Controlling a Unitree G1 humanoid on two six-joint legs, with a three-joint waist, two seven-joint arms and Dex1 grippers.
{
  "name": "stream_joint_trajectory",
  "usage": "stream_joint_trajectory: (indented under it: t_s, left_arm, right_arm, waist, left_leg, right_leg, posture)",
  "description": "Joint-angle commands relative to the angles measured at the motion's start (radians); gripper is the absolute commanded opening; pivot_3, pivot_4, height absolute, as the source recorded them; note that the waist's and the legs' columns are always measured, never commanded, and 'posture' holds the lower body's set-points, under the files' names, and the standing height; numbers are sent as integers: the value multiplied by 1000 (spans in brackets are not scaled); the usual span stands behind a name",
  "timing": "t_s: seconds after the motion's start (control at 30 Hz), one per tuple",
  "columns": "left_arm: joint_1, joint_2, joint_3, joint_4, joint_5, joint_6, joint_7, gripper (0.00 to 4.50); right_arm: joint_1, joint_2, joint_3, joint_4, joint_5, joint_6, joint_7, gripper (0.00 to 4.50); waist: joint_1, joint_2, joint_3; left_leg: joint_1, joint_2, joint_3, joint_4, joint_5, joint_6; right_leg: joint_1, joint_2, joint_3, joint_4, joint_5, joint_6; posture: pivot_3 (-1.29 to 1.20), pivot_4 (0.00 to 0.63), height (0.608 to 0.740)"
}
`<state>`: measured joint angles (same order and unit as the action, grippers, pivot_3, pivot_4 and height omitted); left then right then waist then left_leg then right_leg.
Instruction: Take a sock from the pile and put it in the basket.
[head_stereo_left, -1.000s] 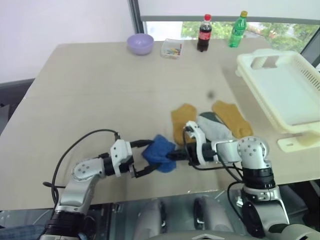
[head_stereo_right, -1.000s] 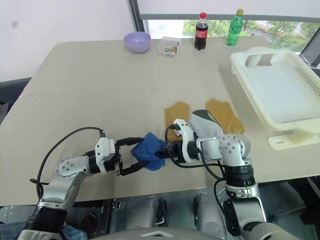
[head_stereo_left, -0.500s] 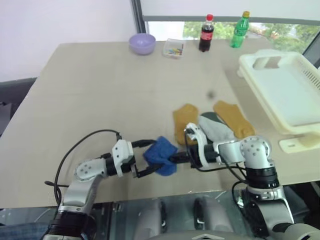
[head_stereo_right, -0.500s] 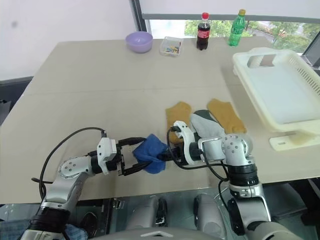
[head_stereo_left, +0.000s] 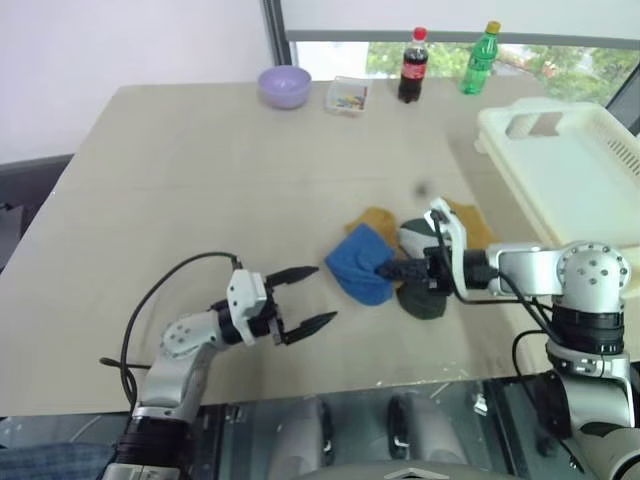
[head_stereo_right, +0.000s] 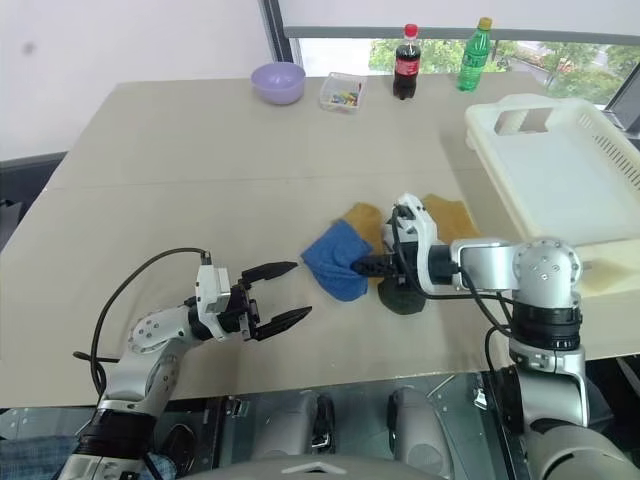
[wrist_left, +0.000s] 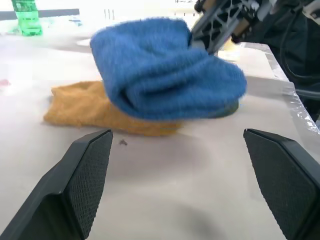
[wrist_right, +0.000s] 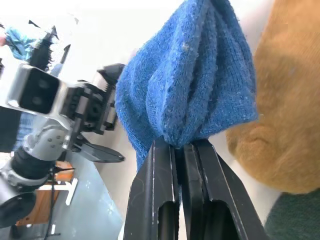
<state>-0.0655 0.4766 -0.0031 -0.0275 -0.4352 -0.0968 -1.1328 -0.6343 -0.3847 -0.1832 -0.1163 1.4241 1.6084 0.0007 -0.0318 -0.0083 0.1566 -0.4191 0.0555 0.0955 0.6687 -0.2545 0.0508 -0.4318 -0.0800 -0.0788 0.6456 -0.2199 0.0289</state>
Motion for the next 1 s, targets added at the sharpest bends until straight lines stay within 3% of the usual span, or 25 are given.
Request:
stream_joint_trajectory:
  t_s: [0.03, 0.37, 0.6, 1.0]
  left_arm:
    - [-39, -21, -21, -2, -1, -12, -2, 4500]
    - [-258, -130, -74, 109, 28, 81, 78, 4500]
    - [-457, -243, -141, 278, 75, 92, 73, 4500]
    - [-646, -382, -170, 492, 138, 31, 55, 4500]
  right_arm:
    - [-40, -52, -16, 24, 108, 2, -51, 68]
    - [-90, -383, -24, 168, 307, -90, -130, 68]
    - [-106, -573, -64, 287, 280, -143, -121, 68]
    - [-127, -675, -180, 504, 104, -199, -70, 68]
  waist:
    - [2, 0, 0]
    - [29, -2, 1]
    - [36, -2, 2]
    - [48, -3, 2]
  left_leg:
    - [0, 0, 0, 0, 0, 0]
    - [-4, -2, -1, 2, -1, 2]
    - [-7, -6, 0, 2, -1, 3]
    - [-12, -8, 1, 5, -1, 3]
  right_leg:
    - [0, 0, 0, 0, 0, 0]
    - [-1, -1, -2, -3, 1, 1]
    - [-1, -1, -2, -5, 1, 2]
    - [-3, -1, -4, -6, 2, 3]
  posture:
    - [0, 150, 733]
    - [0, 150, 733]
    - [0, 150, 733]
    - [0, 150, 733]
